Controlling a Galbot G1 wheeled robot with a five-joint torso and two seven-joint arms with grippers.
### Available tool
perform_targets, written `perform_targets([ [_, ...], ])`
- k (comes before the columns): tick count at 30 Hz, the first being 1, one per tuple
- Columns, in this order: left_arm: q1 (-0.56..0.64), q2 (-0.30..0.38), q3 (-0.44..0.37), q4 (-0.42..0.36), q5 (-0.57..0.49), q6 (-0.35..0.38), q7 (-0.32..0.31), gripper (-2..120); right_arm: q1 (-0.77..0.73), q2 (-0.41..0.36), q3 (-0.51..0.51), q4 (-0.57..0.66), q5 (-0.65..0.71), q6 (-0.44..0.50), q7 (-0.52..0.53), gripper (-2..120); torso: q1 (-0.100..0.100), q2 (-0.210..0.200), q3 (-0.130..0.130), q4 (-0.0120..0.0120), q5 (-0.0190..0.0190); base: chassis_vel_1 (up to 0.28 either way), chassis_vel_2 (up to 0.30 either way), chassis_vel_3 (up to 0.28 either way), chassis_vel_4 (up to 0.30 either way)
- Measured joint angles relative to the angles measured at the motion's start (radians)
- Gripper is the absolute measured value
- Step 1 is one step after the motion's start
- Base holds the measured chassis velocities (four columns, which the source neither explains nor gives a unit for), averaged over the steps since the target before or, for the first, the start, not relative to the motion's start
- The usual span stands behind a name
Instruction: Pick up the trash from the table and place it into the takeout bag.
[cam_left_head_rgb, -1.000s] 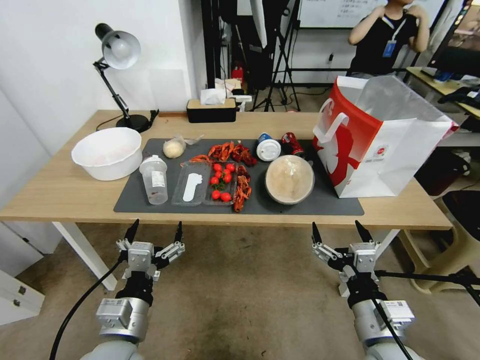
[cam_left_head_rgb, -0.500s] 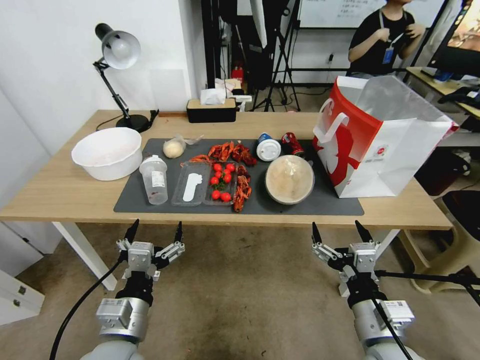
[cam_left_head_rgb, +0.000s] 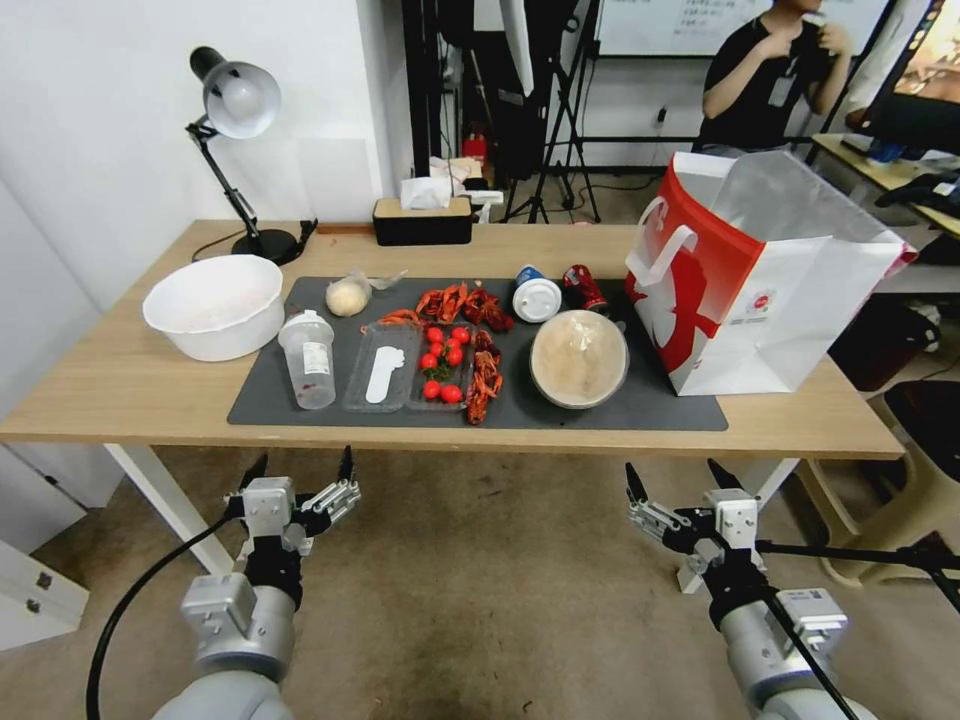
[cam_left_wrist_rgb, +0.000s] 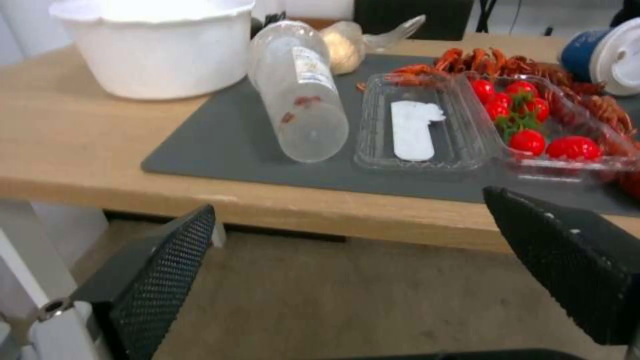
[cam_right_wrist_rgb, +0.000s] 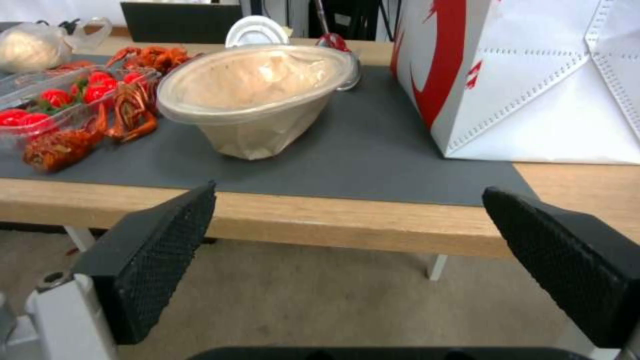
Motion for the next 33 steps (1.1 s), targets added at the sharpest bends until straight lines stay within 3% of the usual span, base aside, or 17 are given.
perform_targets([
  [5, 0.0, 0.004, 0.012, -0.023, -0.056, -0.018, -0.035, 100, 0.001, 0.001, 0.004, 0.01, 0.0, 0.011, 0.0, 100, 0.0, 0.0, 0.0, 0.0, 0.0001, 0.0, 0.0, 0.0, 0.0],
  [27, 0.003, 0.011, 0.009, -0.023, -0.041, -0.048, -0.023, 100, 0.01, 0.001, 0.006, 0.017, -0.004, 0.026, 0.006, 100, 0.0, 0.0, 0.0, 0.0001, 0.0, 0.0, 0.0, 0.0, 0.0],
  [33, -0.009, 0.031, -0.001, 0.003, -0.026, -0.082, 0.0, 100, 0.033, -0.026, 0.001, 0.008, 0.096, 0.017, 0.013, 100, 0.0, 0.0, 0.0, 0.0, 0.0, 0.0, 0.0, 0.0, 0.0],
])
